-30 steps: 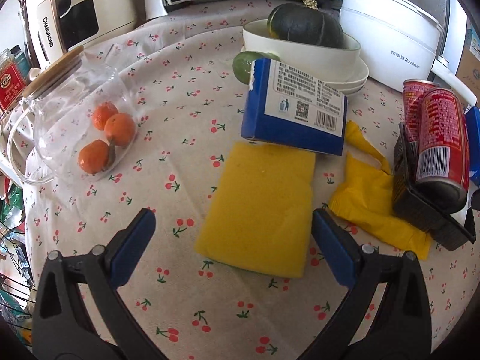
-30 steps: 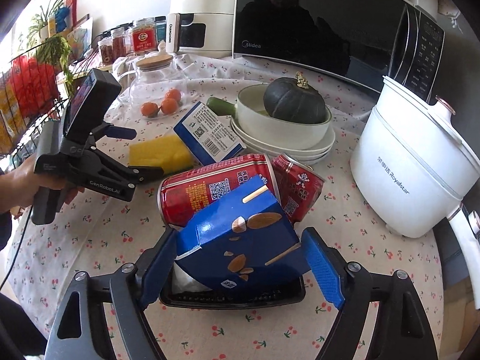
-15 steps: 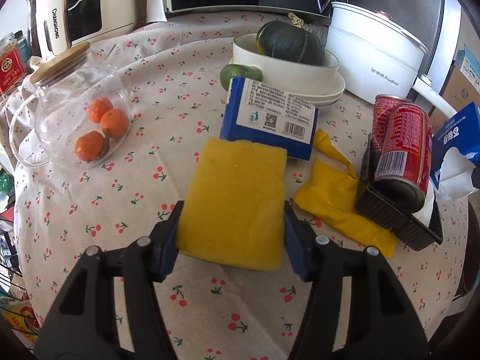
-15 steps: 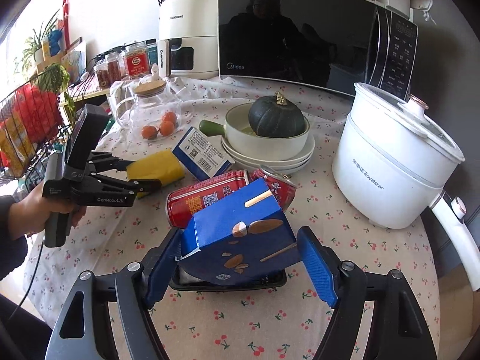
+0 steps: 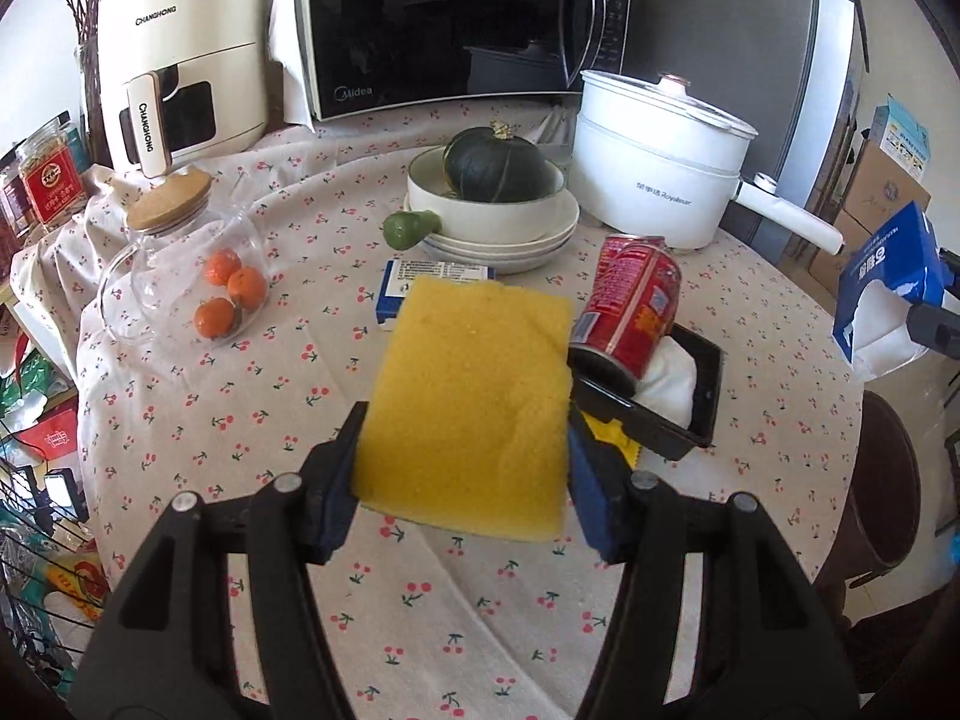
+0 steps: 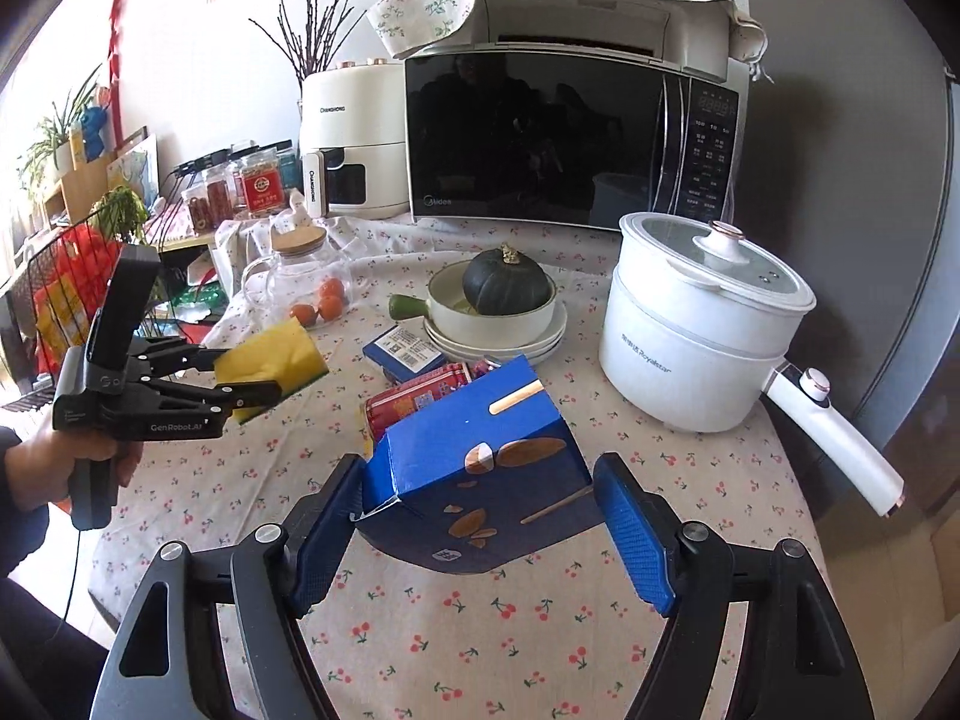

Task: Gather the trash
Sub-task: 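Grasp the yellow sponge with the left tool and lift it, then carry the sponge over the brown bin and open the left tool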

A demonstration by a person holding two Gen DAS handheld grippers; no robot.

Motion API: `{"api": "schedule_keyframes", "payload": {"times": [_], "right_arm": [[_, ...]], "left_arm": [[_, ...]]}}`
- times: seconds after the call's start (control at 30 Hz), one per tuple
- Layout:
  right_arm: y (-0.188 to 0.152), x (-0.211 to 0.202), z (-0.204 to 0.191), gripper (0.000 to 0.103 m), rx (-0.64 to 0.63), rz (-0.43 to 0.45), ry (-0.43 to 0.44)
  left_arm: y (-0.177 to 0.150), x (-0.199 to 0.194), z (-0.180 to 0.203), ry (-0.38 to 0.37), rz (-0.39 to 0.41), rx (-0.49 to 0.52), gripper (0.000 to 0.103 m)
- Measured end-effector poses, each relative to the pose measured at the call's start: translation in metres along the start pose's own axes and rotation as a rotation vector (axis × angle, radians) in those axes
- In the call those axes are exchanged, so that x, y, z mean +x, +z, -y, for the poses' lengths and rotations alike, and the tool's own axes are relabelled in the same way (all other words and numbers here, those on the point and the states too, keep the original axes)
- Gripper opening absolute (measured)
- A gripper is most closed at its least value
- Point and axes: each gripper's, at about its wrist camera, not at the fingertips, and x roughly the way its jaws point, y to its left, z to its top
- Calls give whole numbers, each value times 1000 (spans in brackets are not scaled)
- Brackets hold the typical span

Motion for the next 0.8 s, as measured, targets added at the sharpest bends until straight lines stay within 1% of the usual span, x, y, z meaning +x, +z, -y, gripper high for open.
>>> {"api": "schedule_keyframes", "payload": {"times": [0.23, 0.43, 0.67, 0.8], "right_arm": [[-29, -49, 23, 78, 69, 7, -68], [-60, -89, 46, 78, 141, 5, -126], [-105, -122, 90, 79, 288, -51, -227], [-135, -135, 118, 79, 365, -101, -280]], "left_arm": [[-10, -26, 48, -37, 10, 69, 62], [-18, -40, 93, -103, 18, 103, 62], [-29, -45, 156, -173, 24, 207, 62], [-40, -36, 192, -184, -5, 300, 62]]}}
